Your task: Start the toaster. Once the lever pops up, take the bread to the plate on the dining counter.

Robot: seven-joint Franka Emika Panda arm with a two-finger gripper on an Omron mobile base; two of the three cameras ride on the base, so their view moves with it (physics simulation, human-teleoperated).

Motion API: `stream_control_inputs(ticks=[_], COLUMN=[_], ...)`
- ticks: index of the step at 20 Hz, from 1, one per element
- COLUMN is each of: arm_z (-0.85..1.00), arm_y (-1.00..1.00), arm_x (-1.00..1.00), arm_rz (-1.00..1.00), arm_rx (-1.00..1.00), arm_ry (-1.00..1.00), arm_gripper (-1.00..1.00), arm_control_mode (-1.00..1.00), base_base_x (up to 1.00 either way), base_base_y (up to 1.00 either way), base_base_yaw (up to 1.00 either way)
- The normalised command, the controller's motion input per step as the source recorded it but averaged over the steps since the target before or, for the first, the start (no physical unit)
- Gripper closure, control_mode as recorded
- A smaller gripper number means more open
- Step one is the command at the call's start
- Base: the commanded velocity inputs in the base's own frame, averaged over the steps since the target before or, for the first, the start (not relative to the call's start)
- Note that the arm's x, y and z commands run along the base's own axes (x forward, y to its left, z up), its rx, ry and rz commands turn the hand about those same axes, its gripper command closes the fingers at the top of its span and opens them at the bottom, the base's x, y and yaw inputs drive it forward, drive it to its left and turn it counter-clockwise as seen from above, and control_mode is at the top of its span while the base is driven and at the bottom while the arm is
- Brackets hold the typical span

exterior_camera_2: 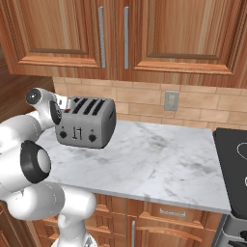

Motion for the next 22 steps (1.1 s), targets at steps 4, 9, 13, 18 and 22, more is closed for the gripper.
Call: stream_control_inputs(ticks=[4, 9, 13, 18, 22], arm_z=[0.00, 0.00, 0.00, 0.00, 0.00], arm_y=[0.00, 0.00, 0.00, 0.00, 0.00], arm_x=[0.00, 0.00, 0.00, 0.00, 0.00], arm_rz=[0.00, 0.00, 0.00, 0.00, 0.00], arm_rx=[0.00, 0.00, 0.00, 0.00, 0.00], arm_ry=[0.00, 0.00, 0.00, 0.00, 0.00], arm_gripper=[-1.00, -1.00, -1.00, -1.00, -1.00], arm_control_mode=[-1.00, -1.00, -1.00, -1.00, -1.00], base_base_x=[0.00, 0.00, 0.00, 0.00, 0.00], base_base_y=[0.00, 0.00, 0.00, 0.00, 0.00], base_base_yaw=[0.00, 0.00, 0.00, 0.00, 0.00])
